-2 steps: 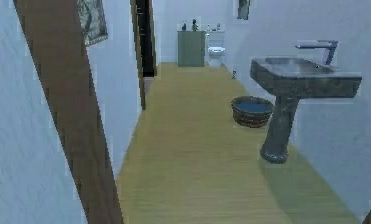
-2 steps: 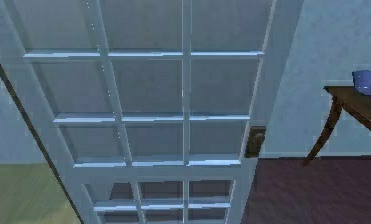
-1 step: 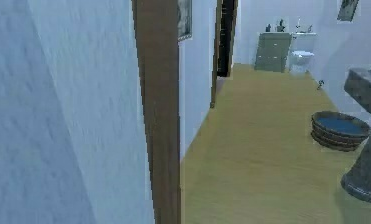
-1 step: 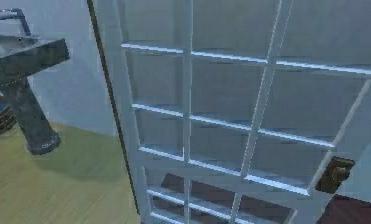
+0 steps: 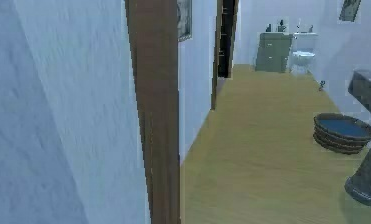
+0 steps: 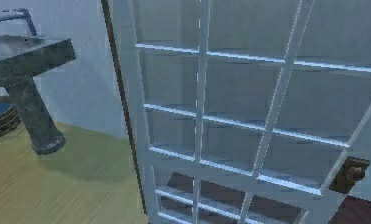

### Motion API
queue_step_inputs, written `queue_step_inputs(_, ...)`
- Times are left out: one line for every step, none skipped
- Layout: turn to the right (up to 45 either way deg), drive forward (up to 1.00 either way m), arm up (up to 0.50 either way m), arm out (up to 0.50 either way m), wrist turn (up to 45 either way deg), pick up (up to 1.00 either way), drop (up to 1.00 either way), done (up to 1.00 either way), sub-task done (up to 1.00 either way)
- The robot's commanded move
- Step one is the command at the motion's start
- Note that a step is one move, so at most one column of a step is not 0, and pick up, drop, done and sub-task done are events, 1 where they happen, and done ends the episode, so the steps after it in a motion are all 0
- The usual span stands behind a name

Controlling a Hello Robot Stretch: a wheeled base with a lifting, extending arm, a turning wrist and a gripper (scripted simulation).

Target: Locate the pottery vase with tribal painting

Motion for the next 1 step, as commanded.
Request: queue_step_inputs(42.0,0.00,0.00,0.00,0.0,0.00,0.00,0.00,0.00)
